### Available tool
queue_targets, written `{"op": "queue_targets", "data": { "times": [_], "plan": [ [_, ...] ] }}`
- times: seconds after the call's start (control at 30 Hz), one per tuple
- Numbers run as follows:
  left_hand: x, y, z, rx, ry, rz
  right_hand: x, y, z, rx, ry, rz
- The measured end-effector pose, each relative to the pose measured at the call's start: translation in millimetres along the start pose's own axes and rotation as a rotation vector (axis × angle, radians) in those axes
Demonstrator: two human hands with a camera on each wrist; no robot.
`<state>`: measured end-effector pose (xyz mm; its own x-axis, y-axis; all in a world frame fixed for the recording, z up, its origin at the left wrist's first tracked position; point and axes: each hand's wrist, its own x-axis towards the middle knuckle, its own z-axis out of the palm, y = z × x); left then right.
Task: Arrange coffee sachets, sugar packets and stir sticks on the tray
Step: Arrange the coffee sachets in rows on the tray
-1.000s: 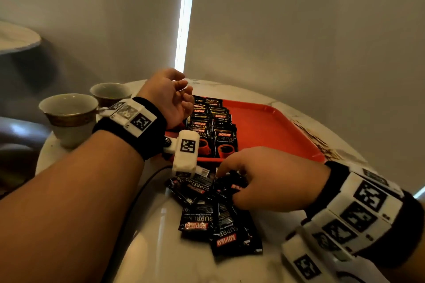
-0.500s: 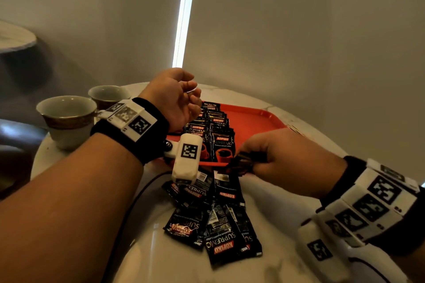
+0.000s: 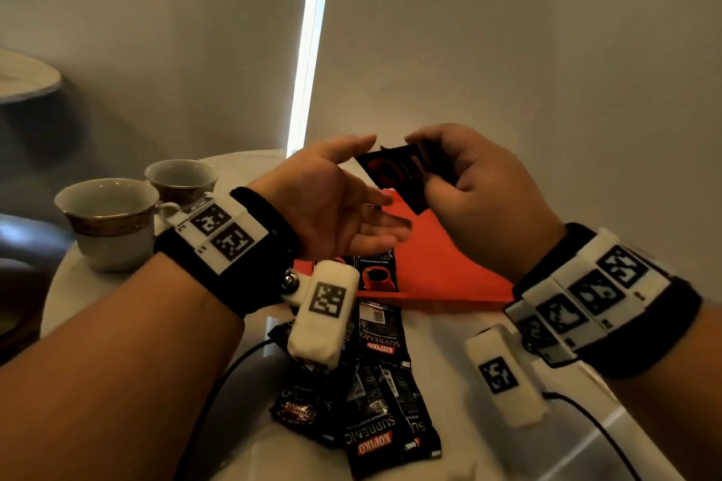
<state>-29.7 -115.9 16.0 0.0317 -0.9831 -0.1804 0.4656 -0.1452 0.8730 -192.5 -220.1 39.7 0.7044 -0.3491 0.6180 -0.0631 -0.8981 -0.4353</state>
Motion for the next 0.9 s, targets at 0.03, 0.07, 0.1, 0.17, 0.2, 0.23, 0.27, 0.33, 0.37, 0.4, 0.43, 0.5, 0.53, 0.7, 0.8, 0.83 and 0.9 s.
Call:
{"op": "queue_targets", "data": {
  "times": [0.03,0.07,0.1,0.17,0.2,0.23,0.27,0.33,0.37,0.4,0.43,0.5,0.53,0.7,0.8,0.83,0.9],
  "plan": [
    [0.6,-2.4,3.2,-0.01,-0.055,0.017,-0.1,-0.8,6.8,0.047,-0.032,-0.009],
    [1.3,-5.1,7.3,-0.027,-0.096,0.061,-1.3,-2.2,12.7,0.082,-0.085,-0.022],
    [0.3,-7.5,10.9,-0.046,-0.113,0.119,-3.2,-4.6,17.9,0.096,-0.148,-0.042],
    [-0.3,-9.4,12.7,-0.088,-0.084,0.207,-6.6,-9.2,24.5,0.105,-0.259,-0.08],
    [0.2,-8.9,9.7,-0.101,-0.052,0.227,-8.1,-10.2,26.3,0.127,-0.293,-0.079],
    [0.5,-7.2,6.1,-0.107,-0.013,0.242,-9.7,-10.3,26.6,0.157,-0.308,-0.061],
    [1.6,-5.2,0.8,-0.114,0.048,0.253,-11.5,-8.6,26.0,0.168,-0.305,-0.035],
    [2.4,1.4,-10.9,-0.174,0.229,0.275,-13.7,-5.2,19.8,0.093,-0.327,0.018],
    [1.9,3.7,-17.0,-0.22,0.314,0.297,-15.6,-3.9,16.5,0.044,-0.396,0.051],
    [1.8,5.5,-23.1,-0.256,0.381,0.323,-18.4,-3.1,13.8,0.009,-0.511,0.087],
    [0.8,7.1,-27.1,-0.285,0.412,0.345,-22.1,-2.8,12.0,-0.035,-0.654,0.118],
    [-2.0,9.0,-33.0,-0.323,0.428,0.374,-30.3,-1.4,14.2,-0.187,-0.886,0.127],
    [-2.5,9.1,-35.5,-0.329,0.431,0.388,-33.7,-0.6,17.3,-0.261,-0.95,0.114],
    [-4.0,8.2,-36.9,-0.271,0.367,0.409,-42.6,3.2,26.1,-0.404,-0.987,0.066],
    [-3.9,8.5,-37.5,-0.278,0.365,0.377,-44.3,4.3,23.5,-0.405,-0.982,0.033],
    [-3.7,7.6,-36.8,-0.262,0.359,0.352,-45.5,5.4,23.5,-0.4,-0.971,0.001],
    [-3.4,4.4,-36.0,-0.194,0.352,0.306,-48.7,8.6,23.0,-0.379,-0.921,-0.036]
  ]
}}
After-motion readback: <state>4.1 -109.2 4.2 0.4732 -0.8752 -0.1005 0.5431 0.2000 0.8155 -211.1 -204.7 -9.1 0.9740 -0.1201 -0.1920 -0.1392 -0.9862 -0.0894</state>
